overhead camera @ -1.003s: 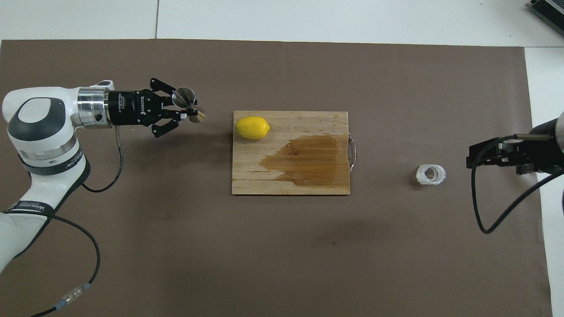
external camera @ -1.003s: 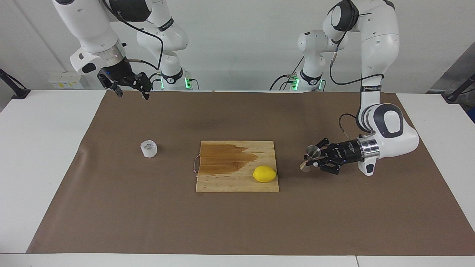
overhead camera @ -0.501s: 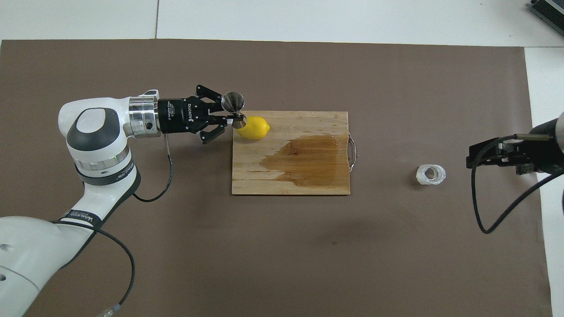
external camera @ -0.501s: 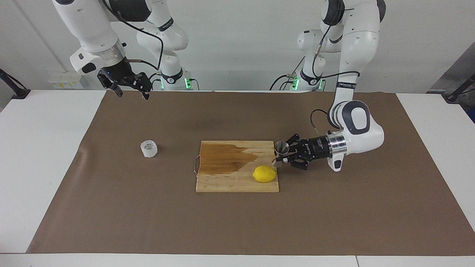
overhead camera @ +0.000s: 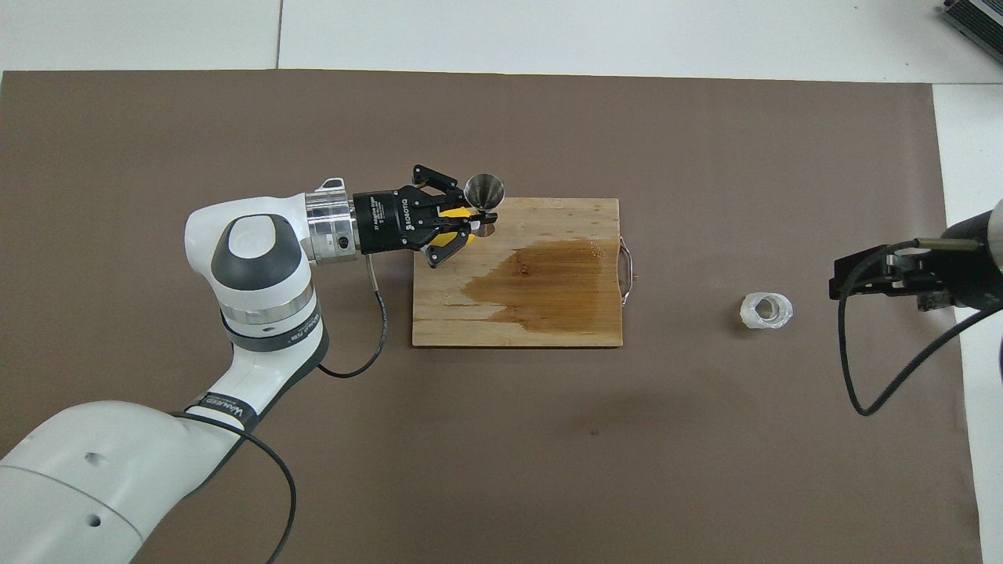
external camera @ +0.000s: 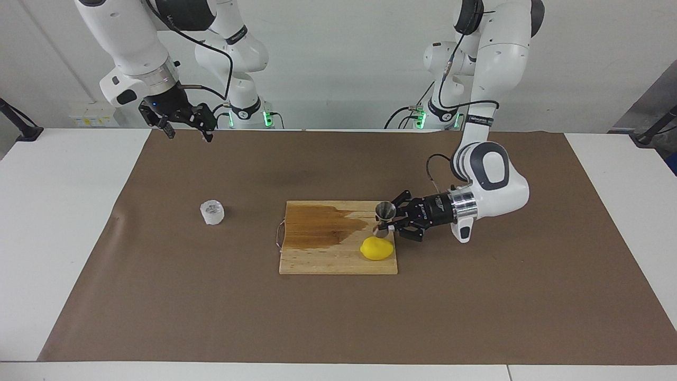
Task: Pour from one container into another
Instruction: 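Lift the metal jigger with the left gripper and carry it over the board, then lower the jigger onto the wooden board and open the left gripper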
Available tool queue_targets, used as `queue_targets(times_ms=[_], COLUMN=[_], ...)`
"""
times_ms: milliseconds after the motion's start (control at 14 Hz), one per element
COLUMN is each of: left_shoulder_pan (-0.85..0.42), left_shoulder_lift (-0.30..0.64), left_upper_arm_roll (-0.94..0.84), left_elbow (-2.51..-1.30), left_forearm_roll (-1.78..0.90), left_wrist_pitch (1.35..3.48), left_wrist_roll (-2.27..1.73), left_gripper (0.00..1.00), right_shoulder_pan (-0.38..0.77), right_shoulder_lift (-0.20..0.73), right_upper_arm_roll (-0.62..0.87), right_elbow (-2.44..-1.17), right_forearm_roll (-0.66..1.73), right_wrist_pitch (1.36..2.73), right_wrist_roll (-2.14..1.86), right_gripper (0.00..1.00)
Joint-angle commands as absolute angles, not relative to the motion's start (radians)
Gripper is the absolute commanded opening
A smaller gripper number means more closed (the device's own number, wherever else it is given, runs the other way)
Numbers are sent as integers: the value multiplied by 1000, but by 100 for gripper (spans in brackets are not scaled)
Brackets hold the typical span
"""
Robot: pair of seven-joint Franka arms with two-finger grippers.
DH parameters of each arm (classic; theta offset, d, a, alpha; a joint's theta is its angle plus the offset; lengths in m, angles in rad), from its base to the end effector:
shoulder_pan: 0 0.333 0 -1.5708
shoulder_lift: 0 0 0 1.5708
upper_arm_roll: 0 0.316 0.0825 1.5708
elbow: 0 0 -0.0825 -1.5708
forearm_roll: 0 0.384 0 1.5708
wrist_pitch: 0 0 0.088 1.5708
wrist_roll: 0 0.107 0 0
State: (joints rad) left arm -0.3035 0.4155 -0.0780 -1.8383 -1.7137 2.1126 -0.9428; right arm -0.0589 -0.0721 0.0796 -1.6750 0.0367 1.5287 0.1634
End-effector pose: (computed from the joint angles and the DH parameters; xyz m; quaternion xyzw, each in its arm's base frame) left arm 0.5959 -0.2837 0.3353 0.4962 0.5962 -0.4266 0.4650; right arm 0.5256 0.0164 0.6110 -0.9966 0.0714 0.0385 0.0120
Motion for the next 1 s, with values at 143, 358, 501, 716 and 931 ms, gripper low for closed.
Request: queue_targets(times_ms=[143, 358, 501, 716, 931], left_shoulder_pan=[-417, -455, -463, -469, -480], left_shoulder_lift=[374, 373, 385, 390, 405], left_upper_arm_roll=[-67, -67, -67, -74, -75], left_elbow=[-1945, -1974, -1996, -2006, -2006], left_forearm_roll=[-1914, -1980, -2051, -2074, -2094], left_wrist_pitch=[2273, 2315, 2310, 2307, 2307], left_wrist_roll=[-806, -729, -643, -608, -557], left_gripper=[0, 0, 0, 0, 0], right_shoulder_pan=[-71, -71, -71, -71, -71], right_shoulder_lift=[-75, -75, -77, -75, -75], right_upper_arm_roll=[84, 84, 84, 84, 83], right_elbow=[-1678, -1678, -1678, -1678, -1678], right_forearm_roll=[34, 34, 34, 34, 34], right_wrist_pitch=[1522, 1522, 1522, 1522, 1522], right_wrist_roll=[135, 135, 135, 135, 135], right_gripper=[100, 100, 100, 100, 100])
